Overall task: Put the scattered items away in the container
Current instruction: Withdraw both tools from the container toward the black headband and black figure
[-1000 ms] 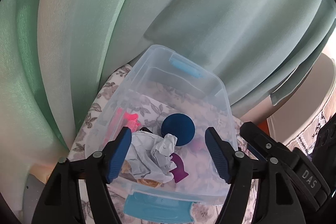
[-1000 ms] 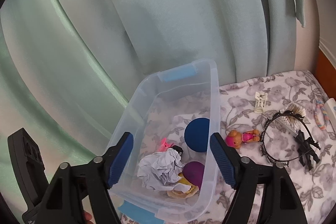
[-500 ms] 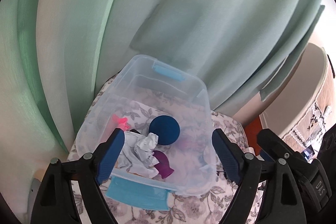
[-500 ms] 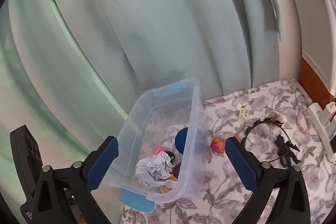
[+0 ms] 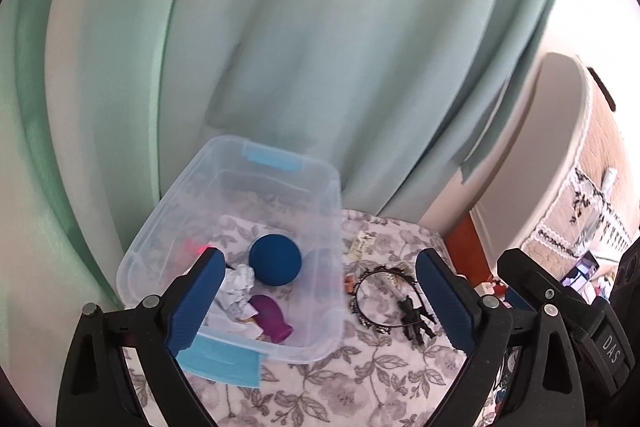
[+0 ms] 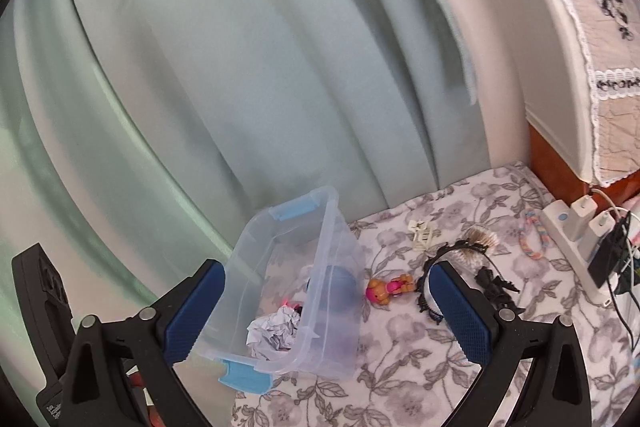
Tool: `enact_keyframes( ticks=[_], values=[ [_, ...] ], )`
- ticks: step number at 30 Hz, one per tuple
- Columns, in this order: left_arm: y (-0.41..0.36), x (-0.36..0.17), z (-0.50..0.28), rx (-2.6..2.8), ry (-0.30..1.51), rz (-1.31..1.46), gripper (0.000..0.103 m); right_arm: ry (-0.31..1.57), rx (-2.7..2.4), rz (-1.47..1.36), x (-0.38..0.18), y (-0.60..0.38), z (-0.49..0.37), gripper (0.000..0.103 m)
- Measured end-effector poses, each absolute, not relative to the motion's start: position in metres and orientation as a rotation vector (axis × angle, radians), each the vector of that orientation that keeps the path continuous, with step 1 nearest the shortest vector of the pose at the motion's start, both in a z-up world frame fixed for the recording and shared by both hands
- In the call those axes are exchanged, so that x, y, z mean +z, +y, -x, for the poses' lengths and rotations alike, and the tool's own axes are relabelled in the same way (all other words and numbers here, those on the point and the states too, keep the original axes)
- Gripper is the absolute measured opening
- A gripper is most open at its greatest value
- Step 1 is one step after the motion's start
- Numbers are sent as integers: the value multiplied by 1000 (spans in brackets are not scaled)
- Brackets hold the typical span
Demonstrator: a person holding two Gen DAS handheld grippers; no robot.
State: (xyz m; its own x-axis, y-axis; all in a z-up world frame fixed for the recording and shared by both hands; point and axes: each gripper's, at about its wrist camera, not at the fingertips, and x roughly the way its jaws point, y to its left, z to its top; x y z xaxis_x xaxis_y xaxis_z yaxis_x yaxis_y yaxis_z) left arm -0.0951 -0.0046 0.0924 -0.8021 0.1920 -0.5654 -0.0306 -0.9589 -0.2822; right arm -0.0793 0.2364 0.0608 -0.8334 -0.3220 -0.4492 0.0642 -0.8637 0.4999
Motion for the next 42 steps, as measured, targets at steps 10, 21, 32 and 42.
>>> enact_keyframes(
  ticks=[10, 21, 32, 42],
  values=[
    [42, 113, 83, 2869, -281, 840, 103, -685, -2809, -631, 72, 284, 51, 103],
    [92, 120, 79, 2842, -201, 800, 103, -741, -2856, -576, 69, 339, 31, 103],
    [125, 106, 88, 2779, -203, 833, 103, -761, -2851, -639, 49, 370, 37, 103],
    [147, 71, 109, 2723, -156, 980, 103, -765, -2792, -729, 28, 372, 55, 103]
  ],
)
